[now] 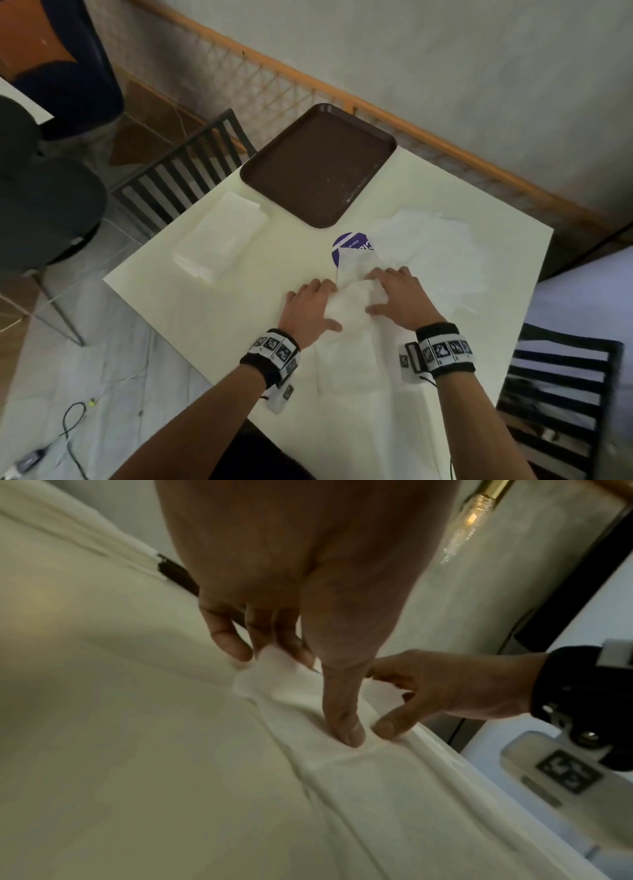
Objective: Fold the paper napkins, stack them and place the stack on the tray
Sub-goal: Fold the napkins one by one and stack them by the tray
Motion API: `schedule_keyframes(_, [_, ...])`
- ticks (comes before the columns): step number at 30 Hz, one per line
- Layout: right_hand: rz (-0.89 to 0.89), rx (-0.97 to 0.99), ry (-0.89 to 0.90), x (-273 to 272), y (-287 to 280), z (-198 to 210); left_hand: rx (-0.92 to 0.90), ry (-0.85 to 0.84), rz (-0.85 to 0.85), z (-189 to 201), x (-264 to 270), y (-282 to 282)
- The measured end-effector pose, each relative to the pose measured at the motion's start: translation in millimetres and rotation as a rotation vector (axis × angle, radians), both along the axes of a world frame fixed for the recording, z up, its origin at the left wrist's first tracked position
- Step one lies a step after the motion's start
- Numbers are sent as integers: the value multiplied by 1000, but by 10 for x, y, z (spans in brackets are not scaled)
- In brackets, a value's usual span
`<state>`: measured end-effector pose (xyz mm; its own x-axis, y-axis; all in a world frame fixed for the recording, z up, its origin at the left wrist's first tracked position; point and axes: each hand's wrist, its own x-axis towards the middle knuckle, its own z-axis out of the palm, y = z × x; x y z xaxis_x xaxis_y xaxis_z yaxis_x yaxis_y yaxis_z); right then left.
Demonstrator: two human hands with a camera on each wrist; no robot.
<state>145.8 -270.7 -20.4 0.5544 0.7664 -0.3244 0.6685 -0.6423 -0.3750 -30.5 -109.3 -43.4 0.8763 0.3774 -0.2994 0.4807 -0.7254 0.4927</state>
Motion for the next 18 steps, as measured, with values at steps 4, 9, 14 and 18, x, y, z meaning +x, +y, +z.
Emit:
schedule_keyframes(4, [-69, 341, 146, 2, -161, 55, -179, -187, 100, 38, -141, 184])
schedule_keyframes(9, [-83, 588, 216, -5, -289, 172, -131, -500, 89, 203, -270, 289])
schedule_keyframes(14, [-31, 517, 184, -47, -335, 115, -51, -621, -85, 168, -396, 209])
schedule_keyframes(18, [24, 369, 127, -134, -501, -13, 37, -492, -222, -80, -577, 214])
